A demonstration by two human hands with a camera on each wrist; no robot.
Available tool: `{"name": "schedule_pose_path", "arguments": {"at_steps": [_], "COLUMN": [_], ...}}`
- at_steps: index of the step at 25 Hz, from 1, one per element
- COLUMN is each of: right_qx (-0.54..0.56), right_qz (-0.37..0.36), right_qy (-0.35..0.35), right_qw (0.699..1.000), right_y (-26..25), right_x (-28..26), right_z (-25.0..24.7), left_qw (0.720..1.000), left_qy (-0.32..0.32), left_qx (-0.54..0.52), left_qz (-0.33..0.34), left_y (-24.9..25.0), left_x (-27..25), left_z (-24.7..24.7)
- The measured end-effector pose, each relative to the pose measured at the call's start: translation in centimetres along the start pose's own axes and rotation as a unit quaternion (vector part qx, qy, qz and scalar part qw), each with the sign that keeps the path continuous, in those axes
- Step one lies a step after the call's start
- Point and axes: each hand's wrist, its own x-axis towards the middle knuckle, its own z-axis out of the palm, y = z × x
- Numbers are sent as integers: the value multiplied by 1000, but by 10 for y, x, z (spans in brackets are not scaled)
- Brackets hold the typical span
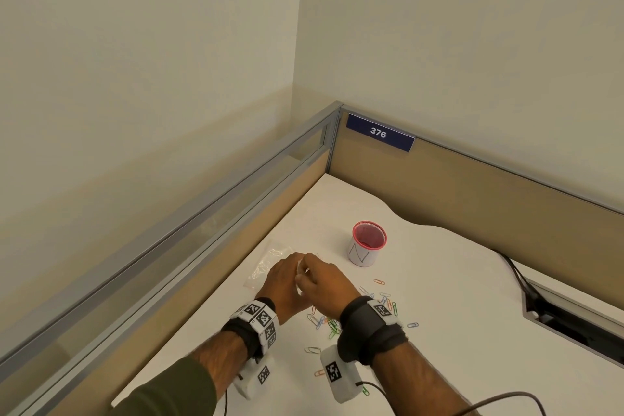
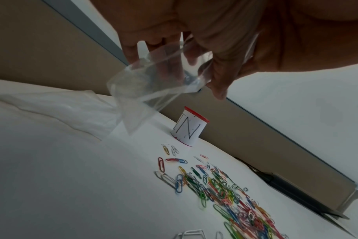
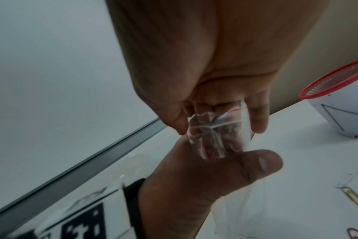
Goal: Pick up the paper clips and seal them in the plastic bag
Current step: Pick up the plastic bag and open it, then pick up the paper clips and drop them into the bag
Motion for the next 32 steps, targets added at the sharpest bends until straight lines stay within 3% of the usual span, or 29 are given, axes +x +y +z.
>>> {"name": "schedule_pose_path", "arguments": {"at_steps": [3,6,11,19,22,24,26,29,32], "right_qx": [-33,-59,-60,-49,-49,-65,-52,59,54], "right_qz": [3,-15,-19,-25,-20,-23,-40,-90,-42], "right_qy": [-16,-43,-36,14,14,23,54,181,267], "right_qw": [999,997,997,998,999,997,996,978,961], "right_y": [0,2,6,12,15,14,11,16,62], "right_x": [1,-1,-4,-4,-4,-3,-7,-17,-19], "right_z": [-4,-7,-6,-9,-7,-8,-10,-28,-51], "left_qw": [999,998,990,991,998,997,991,983,977], "left_qy": [21,-29,-30,20,5,27,57,71,78], "left_qx": [-17,-50,-136,-130,-66,-65,-117,-168,-200], "left_qz": [17,23,0,-2,-9,-16,-26,-15,-13], "left_y": [2,2,-2,9,11,15,17,16,10], "left_x": [2,3,2,-8,-4,-2,-2,-3,-4], "left_z": [2,5,9,24,27,24,19,8,-1]}}
